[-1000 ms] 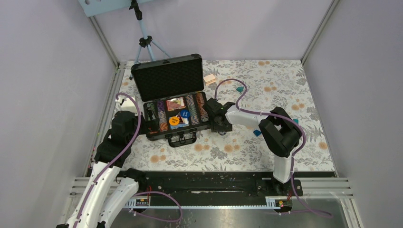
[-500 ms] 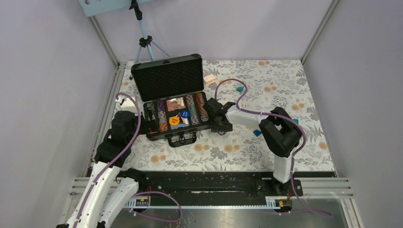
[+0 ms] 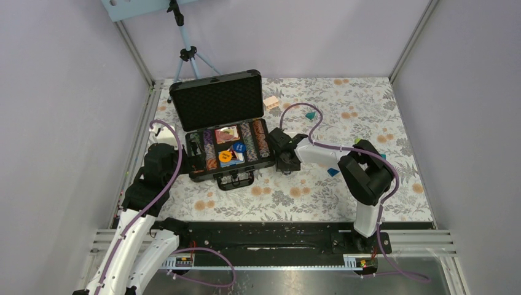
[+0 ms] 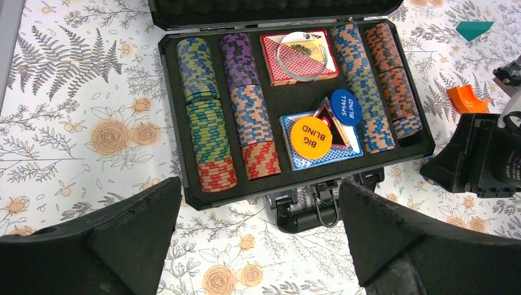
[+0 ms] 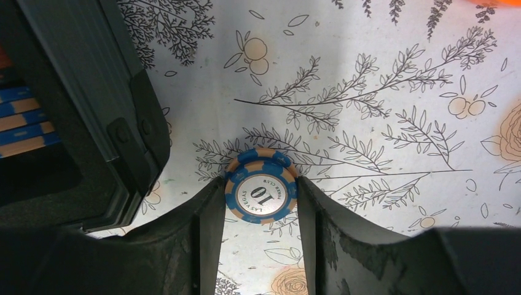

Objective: Pack up texas hold em set

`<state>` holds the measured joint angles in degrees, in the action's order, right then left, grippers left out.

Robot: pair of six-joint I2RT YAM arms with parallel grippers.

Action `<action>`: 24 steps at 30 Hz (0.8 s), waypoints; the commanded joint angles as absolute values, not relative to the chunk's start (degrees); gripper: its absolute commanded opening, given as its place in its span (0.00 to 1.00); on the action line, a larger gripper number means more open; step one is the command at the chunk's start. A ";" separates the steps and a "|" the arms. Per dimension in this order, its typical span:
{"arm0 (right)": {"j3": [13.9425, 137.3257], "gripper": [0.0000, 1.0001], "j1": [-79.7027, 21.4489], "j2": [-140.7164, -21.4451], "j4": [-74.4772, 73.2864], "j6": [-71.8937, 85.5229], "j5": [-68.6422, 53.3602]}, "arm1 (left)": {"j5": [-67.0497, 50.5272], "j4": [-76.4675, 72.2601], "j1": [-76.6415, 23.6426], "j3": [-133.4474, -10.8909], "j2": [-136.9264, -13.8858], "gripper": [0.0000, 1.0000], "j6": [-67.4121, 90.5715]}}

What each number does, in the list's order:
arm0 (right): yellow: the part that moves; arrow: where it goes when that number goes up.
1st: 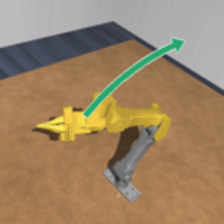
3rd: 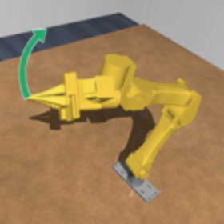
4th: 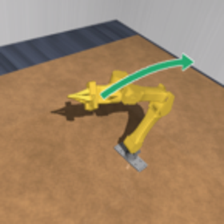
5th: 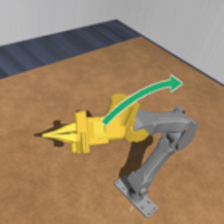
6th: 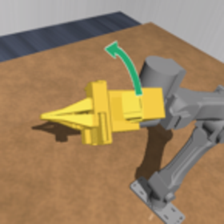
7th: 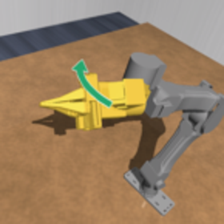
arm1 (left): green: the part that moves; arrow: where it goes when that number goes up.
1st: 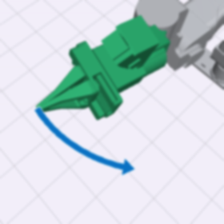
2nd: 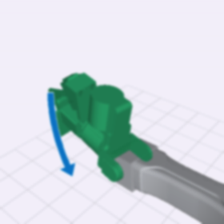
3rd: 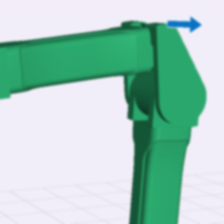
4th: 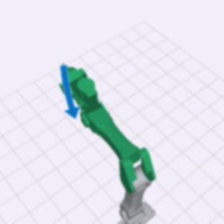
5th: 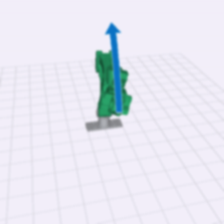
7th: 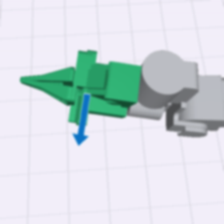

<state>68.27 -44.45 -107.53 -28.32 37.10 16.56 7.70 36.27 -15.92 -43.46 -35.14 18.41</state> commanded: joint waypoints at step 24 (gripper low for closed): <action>67.83 0.01 -42.84 -96.46 -29.42 27.73 15.13 | 5.45 34.28 -16.13 -45.51 -35.45 0.99 21.75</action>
<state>66.67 -43.33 -100.38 -28.21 29.36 15.33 7.38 36.32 -15.92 -43.46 -35.35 19.90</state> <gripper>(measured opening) 0.502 0.991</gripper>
